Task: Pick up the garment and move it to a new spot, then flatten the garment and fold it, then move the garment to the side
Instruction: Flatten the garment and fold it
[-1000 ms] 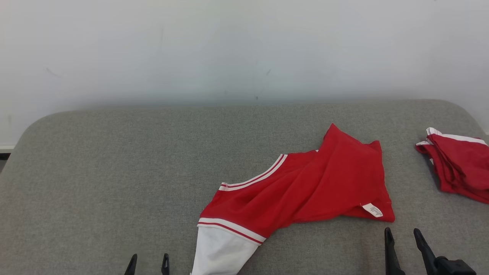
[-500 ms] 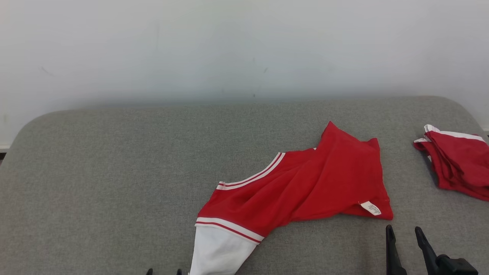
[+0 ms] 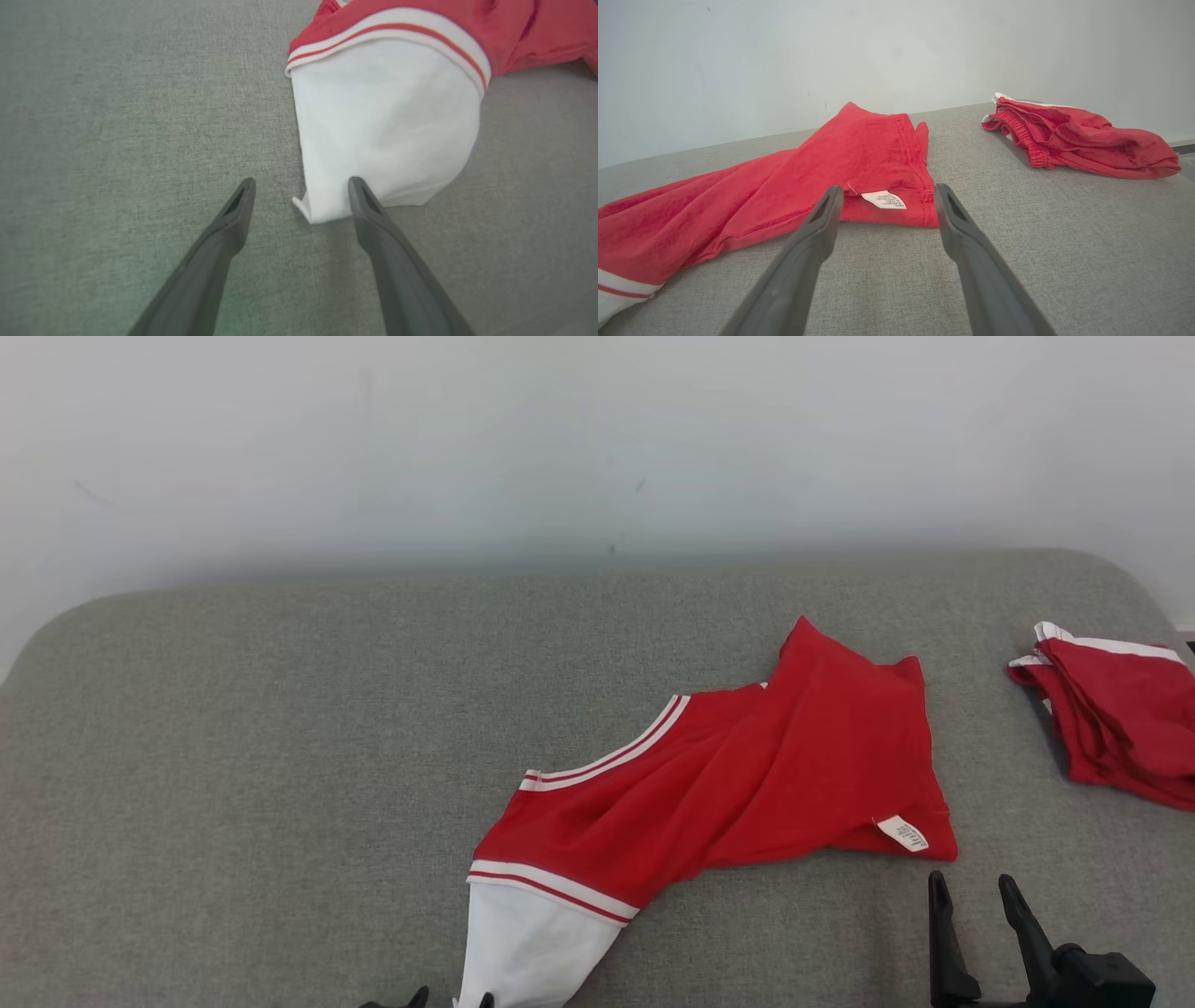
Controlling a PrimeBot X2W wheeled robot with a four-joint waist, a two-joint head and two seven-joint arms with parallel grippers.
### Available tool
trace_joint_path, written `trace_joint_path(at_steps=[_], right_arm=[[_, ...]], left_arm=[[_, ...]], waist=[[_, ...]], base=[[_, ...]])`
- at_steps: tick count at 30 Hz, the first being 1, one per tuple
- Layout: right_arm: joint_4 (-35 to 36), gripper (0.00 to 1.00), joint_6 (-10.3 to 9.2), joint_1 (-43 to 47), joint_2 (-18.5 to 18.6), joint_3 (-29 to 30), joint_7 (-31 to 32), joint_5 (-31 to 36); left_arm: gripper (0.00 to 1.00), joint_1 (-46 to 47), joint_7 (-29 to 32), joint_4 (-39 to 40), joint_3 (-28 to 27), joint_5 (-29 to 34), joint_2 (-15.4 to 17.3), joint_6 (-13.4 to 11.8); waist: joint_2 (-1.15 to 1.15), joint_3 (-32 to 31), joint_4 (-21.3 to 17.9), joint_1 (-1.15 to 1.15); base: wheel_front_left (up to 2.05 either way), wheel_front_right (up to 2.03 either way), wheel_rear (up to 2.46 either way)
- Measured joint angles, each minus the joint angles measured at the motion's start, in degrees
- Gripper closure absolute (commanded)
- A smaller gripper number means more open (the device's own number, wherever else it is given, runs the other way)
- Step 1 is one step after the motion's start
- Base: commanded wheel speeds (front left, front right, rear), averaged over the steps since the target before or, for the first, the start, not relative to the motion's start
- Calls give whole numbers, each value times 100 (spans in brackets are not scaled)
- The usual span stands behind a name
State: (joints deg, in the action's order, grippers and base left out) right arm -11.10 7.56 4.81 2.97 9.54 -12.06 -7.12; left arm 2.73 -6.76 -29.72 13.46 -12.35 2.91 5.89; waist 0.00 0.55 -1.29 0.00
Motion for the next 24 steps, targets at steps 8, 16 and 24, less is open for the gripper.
trace_joint_path(at_steps=[8, 16, 24], right_arm=[[-22, 0, 0, -74, 0, -23, 4, -19], [54, 0, 0, -99, 0, 27, 29, 18], [64, 0, 0, -102, 0, -14, 46, 0]], left_arm=[[0, 288, 237, -460, 152, -29, 1, -35], [2, 450, 207, -558, 558, 194, 74, 16], [29, 642, 350, -577, 909, 513, 218, 20]], waist=[[0, 96, -76, 0], [0, 161, -28, 0], [0, 209, 62, 0]], base=[[0, 0, 0], [0, 0, 0], [0, 0, 0]])
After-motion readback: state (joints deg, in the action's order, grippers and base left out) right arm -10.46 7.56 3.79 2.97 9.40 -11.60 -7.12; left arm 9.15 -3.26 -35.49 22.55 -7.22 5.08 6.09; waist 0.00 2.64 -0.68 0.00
